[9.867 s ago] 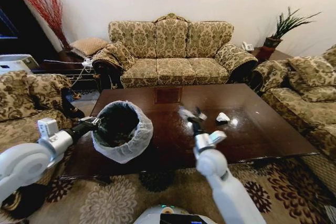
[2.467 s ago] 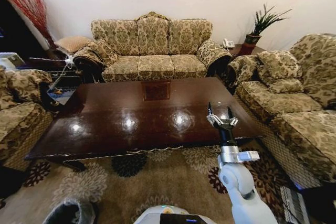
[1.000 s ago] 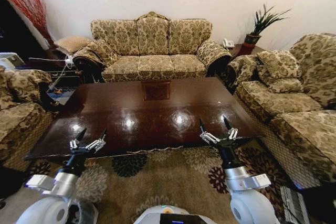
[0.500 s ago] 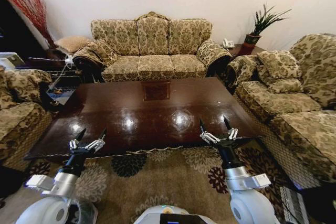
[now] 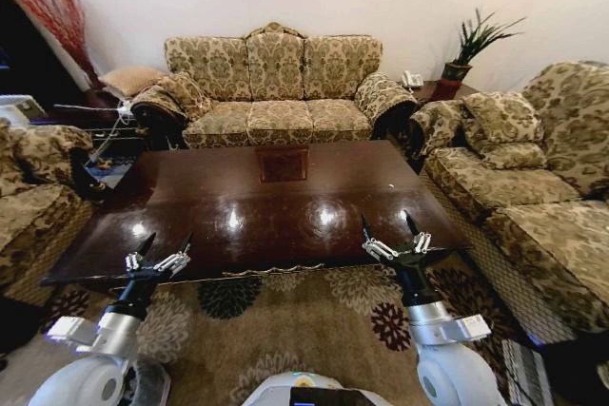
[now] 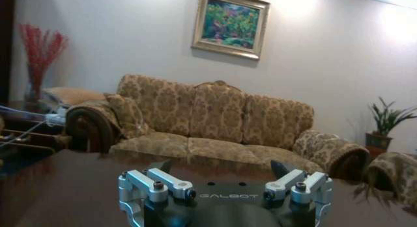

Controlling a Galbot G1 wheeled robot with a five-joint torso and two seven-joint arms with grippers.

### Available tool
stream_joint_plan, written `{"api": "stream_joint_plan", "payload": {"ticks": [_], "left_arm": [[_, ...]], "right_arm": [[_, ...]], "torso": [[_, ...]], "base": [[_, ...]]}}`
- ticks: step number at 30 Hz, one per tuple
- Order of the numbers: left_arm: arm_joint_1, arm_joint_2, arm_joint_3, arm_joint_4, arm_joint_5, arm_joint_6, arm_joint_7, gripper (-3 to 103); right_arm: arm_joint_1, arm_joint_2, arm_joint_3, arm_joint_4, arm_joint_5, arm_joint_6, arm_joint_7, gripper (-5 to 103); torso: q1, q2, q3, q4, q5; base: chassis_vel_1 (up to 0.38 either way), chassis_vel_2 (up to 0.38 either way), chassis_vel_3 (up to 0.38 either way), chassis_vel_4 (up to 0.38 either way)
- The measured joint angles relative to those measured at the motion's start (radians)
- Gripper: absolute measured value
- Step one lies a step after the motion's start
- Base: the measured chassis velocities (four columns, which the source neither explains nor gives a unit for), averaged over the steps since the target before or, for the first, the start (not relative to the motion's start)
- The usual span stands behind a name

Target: Move to the front of the table and place the trash on the table into the trash bin.

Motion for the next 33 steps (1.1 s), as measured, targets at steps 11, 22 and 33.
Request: {"api": "stream_joint_plan", "payload": {"ticks": [11, 22, 33], "left_arm": [[0.000, 0.000, 0.000, 0.001, 0.000, 0.000, 0.000, 100], [0.000, 0.000, 0.000, 0.001, 0.000, -0.001, 0.000, 100], [0.000, 0.000, 0.000, 0.001, -0.001, -0.001, 0.000, 100]], "right_arm": [[0.000, 0.000, 0.000, 0.000, 0.000, 0.000, 0.000, 100], [0.000, 0.000, 0.000, 0.000, 0.000, 0.000, 0.000, 100], [0.000, 0.000, 0.000, 0.000, 0.000, 0.000, 0.000, 100]], "torso": [[0.000, 0.000, 0.000, 0.0002, 0.0001], [0.000, 0.000, 0.000, -0.0001, 0.0002], [0.000, 0.000, 0.000, -0.0001, 0.0002]], "base": [[0.044, 0.046, 0.056, 0.049], [0.000, 0.000, 0.000, 0.000], [0.000, 0.000, 0.000, 0.000]]}}
